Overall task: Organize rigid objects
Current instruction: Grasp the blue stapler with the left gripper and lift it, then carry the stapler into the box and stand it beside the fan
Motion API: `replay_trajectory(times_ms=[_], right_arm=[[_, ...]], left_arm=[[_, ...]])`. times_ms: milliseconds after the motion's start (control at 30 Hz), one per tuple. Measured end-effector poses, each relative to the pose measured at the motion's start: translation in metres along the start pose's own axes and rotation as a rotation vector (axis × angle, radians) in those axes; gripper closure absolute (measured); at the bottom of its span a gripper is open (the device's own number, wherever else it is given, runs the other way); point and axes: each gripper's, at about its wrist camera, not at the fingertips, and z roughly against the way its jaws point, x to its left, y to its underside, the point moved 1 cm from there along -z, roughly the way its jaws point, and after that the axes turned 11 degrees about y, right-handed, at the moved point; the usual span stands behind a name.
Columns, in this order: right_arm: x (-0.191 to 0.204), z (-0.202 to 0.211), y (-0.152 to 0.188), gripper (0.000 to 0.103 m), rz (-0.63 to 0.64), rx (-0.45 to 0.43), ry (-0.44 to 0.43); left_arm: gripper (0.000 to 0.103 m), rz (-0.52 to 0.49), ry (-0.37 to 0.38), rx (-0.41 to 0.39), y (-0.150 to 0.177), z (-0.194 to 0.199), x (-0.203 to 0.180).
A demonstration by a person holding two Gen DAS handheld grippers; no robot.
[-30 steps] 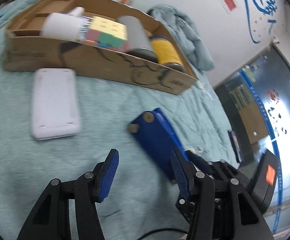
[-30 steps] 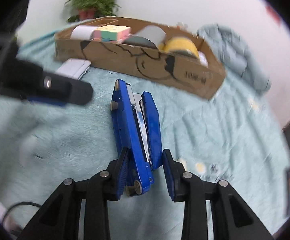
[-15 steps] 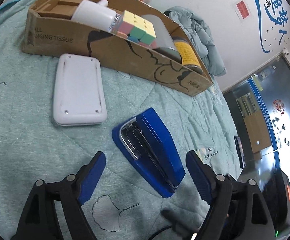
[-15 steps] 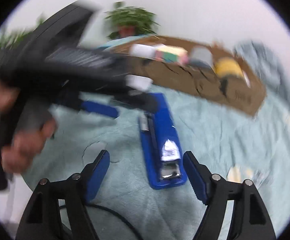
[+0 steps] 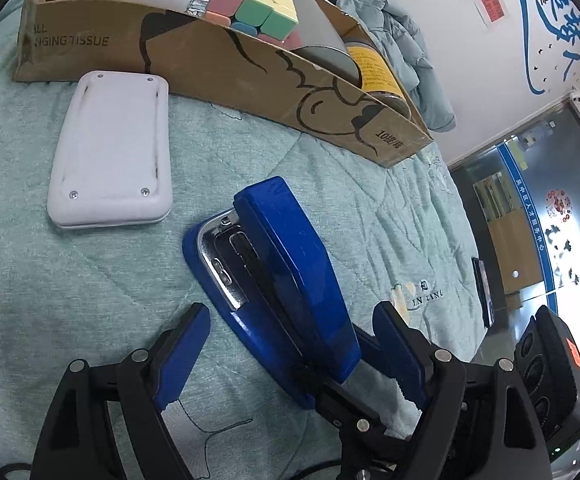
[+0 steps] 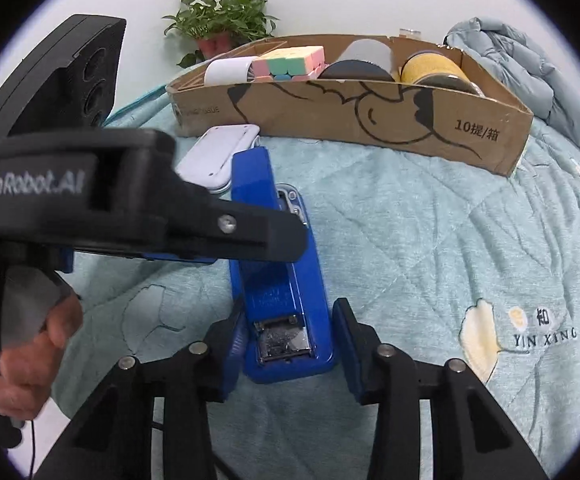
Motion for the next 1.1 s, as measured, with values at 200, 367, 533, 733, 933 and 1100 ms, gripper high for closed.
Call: replay_trajectory(times_ms=[200,367,533,733,933,1100], right_arm=[[-0.012,-0.006,-0.001,0.063,-0.217,0.101,-0.146],[-0.009,-0.006,0.001,0.064,-0.289,0.139,-0.203],[0.010,0.003,-0.017,0.075,-0.222,0.086,-0.190],[0.022,0.003,-0.035,0.075,-0.189,0.044,-0.186],[0.021,0.013,-0.066,0.075,-0.146,-0.038,-0.162],[0.021,0.020,-0.106,0.075,-0.107,-0.118,-0.136]], left_arm=[[0.040,-0.034,-0.036,0.017,0.004,-0.002,-0.005],[0.045,-0.056,-0.043,0.006,0.008,0.000,-0.010],[0.049,-0.103,-0.052,-0.030,0.007,0.011,-0.022],[0.050,-0.101,-0.035,-0.069,-0.007,0.027,-0.023],[0.050,-0.151,-0.014,-0.140,-0.037,0.052,-0.039],[0.050,-0.207,-0.002,-0.193,-0.083,0.074,-0.056]])
